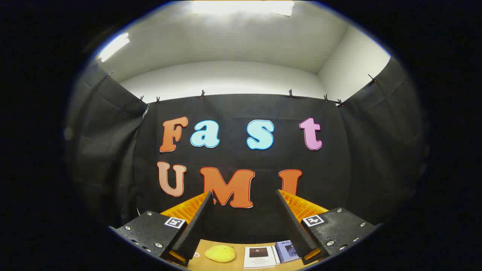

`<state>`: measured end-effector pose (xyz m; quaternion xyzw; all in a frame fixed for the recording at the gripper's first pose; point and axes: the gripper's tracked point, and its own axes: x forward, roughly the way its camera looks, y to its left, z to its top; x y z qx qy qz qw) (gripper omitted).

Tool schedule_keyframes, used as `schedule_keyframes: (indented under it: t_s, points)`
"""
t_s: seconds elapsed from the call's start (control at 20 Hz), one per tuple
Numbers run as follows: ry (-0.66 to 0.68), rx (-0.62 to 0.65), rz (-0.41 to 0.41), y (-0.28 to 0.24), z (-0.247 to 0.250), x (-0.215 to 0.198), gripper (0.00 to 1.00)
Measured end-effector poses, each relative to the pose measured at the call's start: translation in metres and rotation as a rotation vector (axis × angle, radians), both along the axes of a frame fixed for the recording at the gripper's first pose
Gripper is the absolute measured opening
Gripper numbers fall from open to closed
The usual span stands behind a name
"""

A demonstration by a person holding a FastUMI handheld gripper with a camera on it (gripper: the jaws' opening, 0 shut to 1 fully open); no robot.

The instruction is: Open the storage box then place both shoes into the box .Put the left shoe in first, then the right shoe, with the right side of both shoes facing outward in a uniform manner.

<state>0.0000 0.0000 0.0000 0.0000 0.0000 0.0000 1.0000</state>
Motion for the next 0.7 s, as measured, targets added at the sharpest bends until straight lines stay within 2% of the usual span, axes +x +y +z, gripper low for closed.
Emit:
schedule_keyframes:
  t_s: [0.7]
  points:
    - [0.020,0.013,0.043,0.015,-0.008,0.001,0.97]
